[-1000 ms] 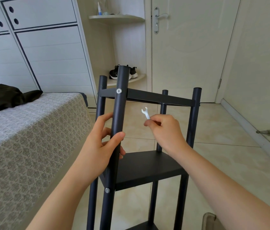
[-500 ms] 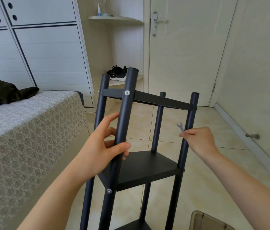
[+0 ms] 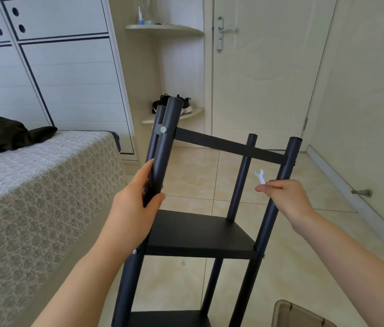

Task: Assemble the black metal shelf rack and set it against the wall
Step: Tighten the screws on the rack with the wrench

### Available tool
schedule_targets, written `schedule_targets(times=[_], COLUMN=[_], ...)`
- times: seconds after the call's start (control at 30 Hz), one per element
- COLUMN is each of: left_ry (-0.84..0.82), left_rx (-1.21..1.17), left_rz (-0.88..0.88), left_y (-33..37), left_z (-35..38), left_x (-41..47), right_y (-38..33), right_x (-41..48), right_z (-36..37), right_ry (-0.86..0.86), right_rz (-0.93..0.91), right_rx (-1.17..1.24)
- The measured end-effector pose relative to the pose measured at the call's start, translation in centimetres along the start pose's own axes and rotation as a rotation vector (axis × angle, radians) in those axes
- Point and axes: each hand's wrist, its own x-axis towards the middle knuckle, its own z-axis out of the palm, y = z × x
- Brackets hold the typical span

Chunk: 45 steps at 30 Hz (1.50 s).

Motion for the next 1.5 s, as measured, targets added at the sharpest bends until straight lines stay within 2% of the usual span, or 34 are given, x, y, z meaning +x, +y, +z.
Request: schedule_targets(times=[0.1, 0.23, 0.37, 0.6, 0.87, 1.5], left_ry=[0.049, 0.114, 0.152, 0.188, 0.197, 0.198], left_rx=[0.05, -0.1, -0.122, -0.065, -0.033, 0.045], left_rz=[-0.024, -0.088, -0.109, -0.217, -0.265, -0.359], left_y=[-0.8, -2.3, -3.6, -5.7, -6.3, -8.0], left_z=[0.1, -0.8, -1.4, -1.7, -1.8, 0.0], left_x=[0.3, 1.0, 1.3, 1.8, 2.7, 2.8], right_y=[-0.7, -1.8, -2.6, -3.6, -5.6, -6.1], right_x=[-0.6, -1.8, -2.6, -4.0, -5.5, -6.6], right_z=[0.4, 0.7, 1.0, 1.4, 0.4, 0.2], right_ry=[-0.022, -0.003, -0.047, -0.086, -0.143, -0.184], right_rz=[-0.049, -0.128, -0.19, -0.299, -0.446, -0.549], right_rx=[-0.001, 0.04, 0.052, -0.036, -0.014, 0.173])
